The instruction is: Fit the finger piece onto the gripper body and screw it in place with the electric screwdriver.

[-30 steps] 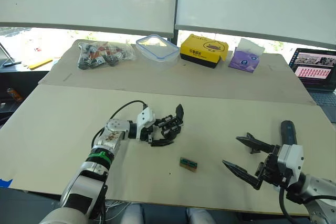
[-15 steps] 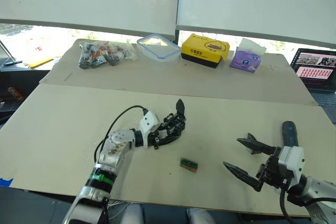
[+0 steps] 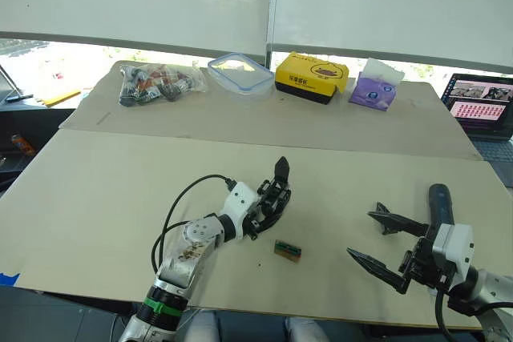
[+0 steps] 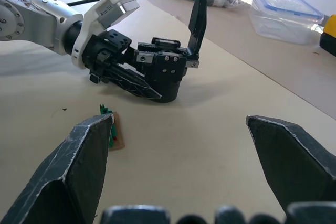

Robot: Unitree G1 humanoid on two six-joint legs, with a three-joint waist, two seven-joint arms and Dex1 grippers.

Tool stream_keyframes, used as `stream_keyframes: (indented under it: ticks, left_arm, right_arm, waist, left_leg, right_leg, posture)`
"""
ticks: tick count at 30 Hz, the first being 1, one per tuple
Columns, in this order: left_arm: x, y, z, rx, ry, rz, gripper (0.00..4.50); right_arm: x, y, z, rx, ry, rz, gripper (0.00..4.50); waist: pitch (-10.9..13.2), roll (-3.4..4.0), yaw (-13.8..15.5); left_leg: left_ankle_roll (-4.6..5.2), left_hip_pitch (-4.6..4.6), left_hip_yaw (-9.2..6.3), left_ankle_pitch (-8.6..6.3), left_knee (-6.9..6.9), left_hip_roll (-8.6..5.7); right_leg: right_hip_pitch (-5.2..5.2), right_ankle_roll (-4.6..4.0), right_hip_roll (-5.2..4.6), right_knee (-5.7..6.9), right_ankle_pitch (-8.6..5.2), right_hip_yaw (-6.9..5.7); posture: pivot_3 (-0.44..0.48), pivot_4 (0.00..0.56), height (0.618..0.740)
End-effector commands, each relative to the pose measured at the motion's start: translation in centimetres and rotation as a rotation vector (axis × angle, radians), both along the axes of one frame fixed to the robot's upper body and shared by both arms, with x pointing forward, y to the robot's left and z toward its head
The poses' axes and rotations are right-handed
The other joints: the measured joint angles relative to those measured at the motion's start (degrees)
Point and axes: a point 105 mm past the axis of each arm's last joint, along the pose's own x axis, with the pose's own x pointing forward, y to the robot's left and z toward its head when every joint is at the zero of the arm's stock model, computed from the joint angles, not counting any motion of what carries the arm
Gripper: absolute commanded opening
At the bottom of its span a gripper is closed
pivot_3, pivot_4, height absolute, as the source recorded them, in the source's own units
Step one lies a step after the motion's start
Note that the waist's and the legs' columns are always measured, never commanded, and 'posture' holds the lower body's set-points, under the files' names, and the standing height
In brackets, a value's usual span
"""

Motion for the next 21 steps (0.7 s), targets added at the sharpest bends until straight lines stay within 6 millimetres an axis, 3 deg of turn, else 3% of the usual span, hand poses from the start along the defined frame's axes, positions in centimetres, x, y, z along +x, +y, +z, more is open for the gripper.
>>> stream_keyframes:
  ticks: [1,4,5,13,21]
  left_arm:
    - [-0.4,-0.8,0.6,-0.02,-0.01,-0.048,2.76]
    - [-0.7,-0.6,1.0,-0.032,-0.002,-0.074,4.2]
    - [-0.6,-0.2,1.1,-0.029,-0.008,-0.073,4.45]
    - [0.9,4.9,1.9,0.063,-0.015,-0.211,4.45]
    - [1.9,5.4,1.5,0.101,0.012,-0.43,4.45]
  right_arm:
    - [0.0,-0.1,1.0,-0.007,-0.042,0.006,4.5]
    - [0.0,-0.1,1.1,-0.007,-0.044,0.005,4.5]
    - [0.0,-0.2,1.1,-0.007,-0.044,0.004,4.5]
    - [-0.1,-0.5,1.1,-0.013,-0.045,-0.01,4.5]
    - [-0.5,-0.3,1.2,-0.011,-0.047,-0.021,4.5]
  waist:
    - [0.0,0.0,0.0]
    - [0.0,0.0,0.0]
    - [0.0,0.0,0.0]
    - [0.0,0.03,0.0]
    - [0.0,0.02,0.2]
  left_leg:
    - [0.0,0.0,0.0,0.0,0.0,0.0]
    - [0.0,-0.01,0.0,0.0,0.0,0.0]
    - [-0.01,-0.01,0.0,-0.01,0.0,0.0]
    - [-0.12,0.02,0.0,-0.08,-0.01,0.0]
    - [-0.22,-0.01,0.01,-0.14,-0.04,-0.01]
  right_leg:
    - [0.0,0.0,0.0,0.0,0.0,0.0]
    - [0.0,0.0,0.0,-0.01,0.0,0.0]
    - [0.0,0.0,0.0,-0.01,0.0,0.0]
    - [-0.03,-0.03,0.0,0.0,0.01,0.0]
    - [0.0,-0.02,-0.01,-0.05,0.0,-0.01]
  posture:
    - [0.0,0.15,0.74]
    - [0.0,0.15,0.74]
    - [0.0,0.15,0.74]
    - [0.0,0.15,0.74]
    - [0.0,0.15,0.74]
